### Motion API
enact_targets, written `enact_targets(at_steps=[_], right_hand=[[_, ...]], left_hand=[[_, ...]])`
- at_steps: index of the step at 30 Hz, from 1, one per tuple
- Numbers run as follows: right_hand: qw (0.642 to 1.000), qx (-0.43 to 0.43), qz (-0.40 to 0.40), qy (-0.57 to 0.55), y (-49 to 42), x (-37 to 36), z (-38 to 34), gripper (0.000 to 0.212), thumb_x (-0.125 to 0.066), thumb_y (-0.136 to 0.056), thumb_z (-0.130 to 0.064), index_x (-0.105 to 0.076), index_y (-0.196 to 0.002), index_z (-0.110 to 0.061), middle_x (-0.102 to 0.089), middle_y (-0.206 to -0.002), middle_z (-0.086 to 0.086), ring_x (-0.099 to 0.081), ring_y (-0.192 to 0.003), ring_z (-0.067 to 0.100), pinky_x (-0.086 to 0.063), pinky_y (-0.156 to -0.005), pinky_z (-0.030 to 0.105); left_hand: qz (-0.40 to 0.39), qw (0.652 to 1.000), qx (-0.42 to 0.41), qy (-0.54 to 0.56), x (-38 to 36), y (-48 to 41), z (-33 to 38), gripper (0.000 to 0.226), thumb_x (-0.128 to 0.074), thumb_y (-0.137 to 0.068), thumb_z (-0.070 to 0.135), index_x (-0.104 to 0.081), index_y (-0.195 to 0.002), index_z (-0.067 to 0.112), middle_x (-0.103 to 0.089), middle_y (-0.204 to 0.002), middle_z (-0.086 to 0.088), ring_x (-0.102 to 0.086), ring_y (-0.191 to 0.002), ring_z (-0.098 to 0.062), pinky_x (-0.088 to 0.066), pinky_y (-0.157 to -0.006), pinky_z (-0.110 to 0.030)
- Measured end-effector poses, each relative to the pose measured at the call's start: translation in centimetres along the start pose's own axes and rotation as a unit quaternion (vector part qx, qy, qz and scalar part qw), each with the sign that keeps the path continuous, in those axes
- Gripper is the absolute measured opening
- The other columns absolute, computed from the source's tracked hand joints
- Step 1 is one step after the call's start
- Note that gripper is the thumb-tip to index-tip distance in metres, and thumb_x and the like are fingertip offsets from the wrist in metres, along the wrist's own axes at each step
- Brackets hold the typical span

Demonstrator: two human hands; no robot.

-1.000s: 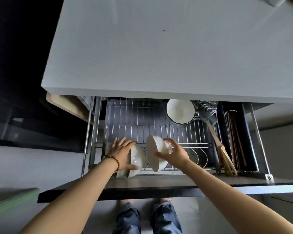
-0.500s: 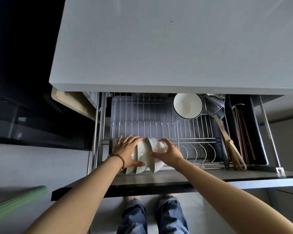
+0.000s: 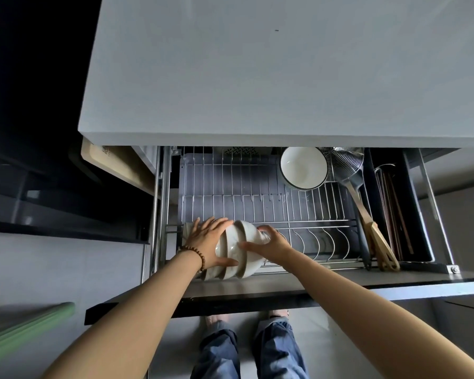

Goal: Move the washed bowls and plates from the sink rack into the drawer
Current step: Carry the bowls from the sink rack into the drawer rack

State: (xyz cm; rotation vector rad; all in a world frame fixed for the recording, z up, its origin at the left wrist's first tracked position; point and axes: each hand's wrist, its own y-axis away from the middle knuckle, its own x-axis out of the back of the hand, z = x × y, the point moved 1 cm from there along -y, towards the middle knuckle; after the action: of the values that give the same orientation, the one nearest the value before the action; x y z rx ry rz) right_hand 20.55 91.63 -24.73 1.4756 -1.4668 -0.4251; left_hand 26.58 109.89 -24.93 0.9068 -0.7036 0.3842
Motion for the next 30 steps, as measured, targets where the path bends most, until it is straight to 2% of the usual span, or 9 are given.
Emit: enact_targets(at_steps=[2, 5, 6, 10, 13, 16, 22, 27, 30], right_hand=[[1.0, -0.009, -0.01, -0.003, -0.2, 0.0, 0.2, 0.072, -0.082, -0.073, -0.045, -0.048, -0.132, -0.022, -0.052, -0.122, 0.005, -0.055, -0.112, 0.025, -0.051, -0.086, 0.034], [0.999, -0.023, -0.037, -0.024, 0.3, 0.2, 0.0, 0.074, -0.078, -0.08, -0.04, -0.04, -0.14, -0.018, -0.048, -0.12, 0.004, -0.053, -0.104, 0.021, -0.047, -0.067, 0.025], [0.998, -0.026, -0.047, -0.029, 0.5, 0.4, 0.0, 0.075, -0.076, -0.083, -0.038, -0.037, -0.143, -0.016, -0.048, -0.122, 0.004, -0.052, -0.105, 0.021, -0.048, -0.07, 0.024], [0.998, -0.009, -0.058, 0.006, 2.1, 2.7, 0.1, 0.082, -0.069, -0.088, -0.04, -0.025, -0.153, -0.017, -0.037, -0.153, 0.01, -0.042, -0.137, 0.026, -0.038, -0.108, 0.033], [0.999, 0.02, -0.041, 0.0, 4.5, 6.5, 0.2, 0.076, -0.063, -0.091, -0.042, -0.027, -0.153, -0.017, -0.034, -0.155, 0.012, -0.041, -0.138, 0.027, -0.041, -0.107, 0.035], [0.998, 0.068, 0.003, 0.001, 7.9, 11.8, 1.1, 0.074, -0.062, -0.091, -0.046, -0.029, -0.151, -0.02, -0.036, -0.155, 0.008, -0.045, -0.134, 0.025, -0.044, -0.107, 0.036], [0.98, 0.124, 0.151, 0.029, 16.5, 25.5, 6.4, 0.074, -0.06, -0.089, -0.052, -0.03, -0.151, -0.024, -0.028, -0.158, 0.002, -0.033, -0.143, 0.017, -0.027, -0.115, 0.032], [0.951, 0.131, 0.28, 0.029, 24.3, 38.2, 14.9, 0.073, -0.063, -0.088, -0.051, -0.032, -0.15, -0.028, -0.022, -0.161, -0.003, -0.022, -0.147, 0.013, -0.017, -0.116, 0.025], [0.933, 0.124, 0.335, 0.039, 29.1, 45.5, 21.1, 0.074, -0.062, -0.087, -0.055, -0.031, -0.151, -0.033, -0.018, -0.161, -0.009, -0.016, -0.149, 0.011, -0.018, -0.119, 0.029]], left_hand=[[-0.004, 1.0, 0.001, 0.004, 0.1, 0.1, 0.1, 0.11, -0.062, -0.062, 0.074, -0.008, -0.148, 0.031, -0.008, -0.158, 0.008, -0.003, -0.146, -0.019, 0.005, -0.118, -0.047], [-0.01, 1.0, 0.005, 0.014, 0.6, 0.6, 0.5, 0.106, -0.061, -0.067, 0.071, -0.009, -0.148, 0.029, -0.008, -0.158, 0.007, -0.004, -0.146, -0.019, 0.004, -0.118, -0.045], [-0.009, 1.0, 0.008, 0.015, 0.9, 0.8, 0.6, 0.104, -0.06, -0.068, 0.07, -0.01, -0.148, 0.028, -0.01, -0.158, 0.006, -0.007, -0.145, -0.018, 0.001, -0.119, -0.044], [-0.008, 0.999, 0.024, 0.026, 3.0, 1.5, 1.3, 0.09, -0.056, -0.076, 0.065, -0.019, -0.147, 0.024, -0.018, -0.156, 0.004, -0.022, -0.142, -0.019, -0.019, -0.116, -0.039], [-0.009, 0.994, 0.04, 0.106, 5.1, 1.9, 3.8, 0.076, -0.057, -0.083, 0.054, -0.024, -0.144, 0.024, -0.027, -0.152, 0.004, -0.032, -0.137, -0.019, -0.031, -0.111, -0.035], [0.001, 0.987, 0.029, 0.16, 7.5, 1.6, 8.4, 0.074, -0.057, -0.083, 0.054, -0.025, -0.143, 0.026, -0.031, -0.151, 0.004, -0.034, -0.136, -0.017, -0.033, -0.111, -0.037], [0.048, 0.995, -0.084, 0.037, 13.4, -0.4, 23.8, 0.077, -0.048, -0.083, 0.064, -0.021, -0.145, 0.027, -0.032, -0.151, 0.0, -0.036, -0.135, -0.019, -0.036, -0.108, -0.036], [0.079, 0.975, -0.202, -0.041, 15.4, -2.1, 41.0, 0.075, -0.044, -0.083, 0.066, -0.022, -0.145, 0.028, -0.033, -0.151, 0.002, -0.037, -0.134, -0.017, -0.036, -0.108, -0.036], [0.083, 0.963, -0.244, -0.078, 14.5, -3.1, 51.7, 0.075, -0.042, -0.084, 0.066, -0.022, -0.145, 0.027, -0.032, -0.15, 0.002, -0.034, -0.136, -0.017, -0.032, -0.11, -0.035]])
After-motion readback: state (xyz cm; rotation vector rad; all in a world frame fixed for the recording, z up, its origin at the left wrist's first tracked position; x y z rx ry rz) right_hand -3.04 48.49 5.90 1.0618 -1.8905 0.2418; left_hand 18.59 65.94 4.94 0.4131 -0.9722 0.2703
